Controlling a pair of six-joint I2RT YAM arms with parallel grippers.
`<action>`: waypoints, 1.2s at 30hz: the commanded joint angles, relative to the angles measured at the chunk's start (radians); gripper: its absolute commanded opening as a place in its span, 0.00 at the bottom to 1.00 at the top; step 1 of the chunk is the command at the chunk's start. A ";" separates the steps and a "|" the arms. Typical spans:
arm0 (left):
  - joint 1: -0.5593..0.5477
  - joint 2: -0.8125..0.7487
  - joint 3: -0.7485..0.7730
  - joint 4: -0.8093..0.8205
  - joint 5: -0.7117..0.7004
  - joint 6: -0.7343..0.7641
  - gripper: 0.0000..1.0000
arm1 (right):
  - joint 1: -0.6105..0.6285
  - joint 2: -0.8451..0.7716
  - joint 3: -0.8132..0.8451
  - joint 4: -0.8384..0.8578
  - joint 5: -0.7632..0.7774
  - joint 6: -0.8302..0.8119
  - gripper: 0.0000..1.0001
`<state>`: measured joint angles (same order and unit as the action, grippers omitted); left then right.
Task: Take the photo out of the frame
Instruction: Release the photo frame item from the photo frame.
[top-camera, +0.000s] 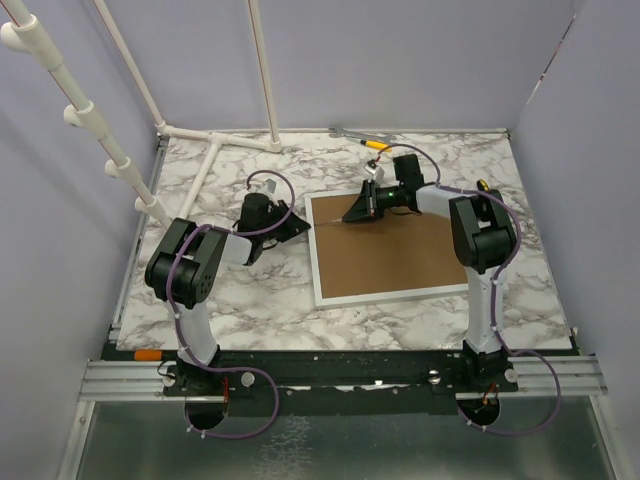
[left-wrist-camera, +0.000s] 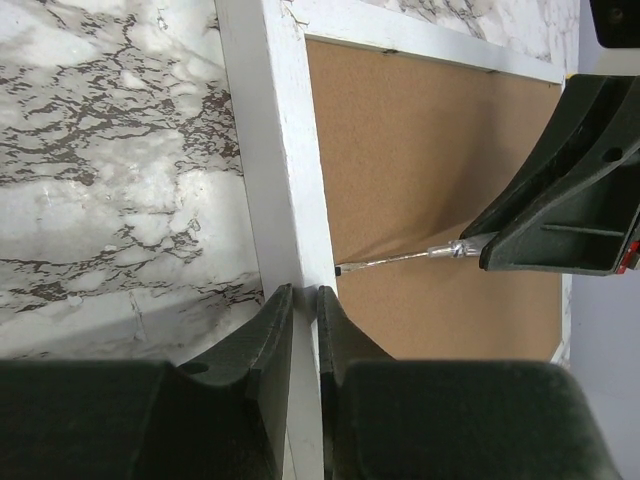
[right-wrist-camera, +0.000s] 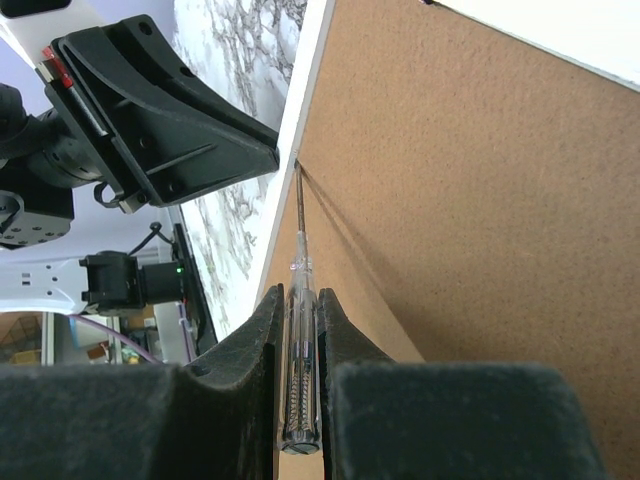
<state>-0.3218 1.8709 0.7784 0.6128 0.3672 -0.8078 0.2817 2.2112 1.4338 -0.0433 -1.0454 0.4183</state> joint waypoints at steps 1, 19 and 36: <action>-0.005 0.026 0.030 0.028 0.046 -0.005 0.15 | 0.016 0.041 0.029 -0.023 -0.002 -0.012 0.01; -0.006 0.048 0.039 0.029 0.065 -0.011 0.14 | 0.044 0.060 0.063 -0.026 -0.021 -0.001 0.01; -0.022 0.061 0.049 0.030 0.081 -0.011 0.14 | 0.064 0.094 0.071 0.022 -0.069 0.030 0.01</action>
<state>-0.3103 1.8950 0.7986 0.6277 0.3786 -0.8116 0.2859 2.2517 1.4860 -0.0452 -1.0706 0.4297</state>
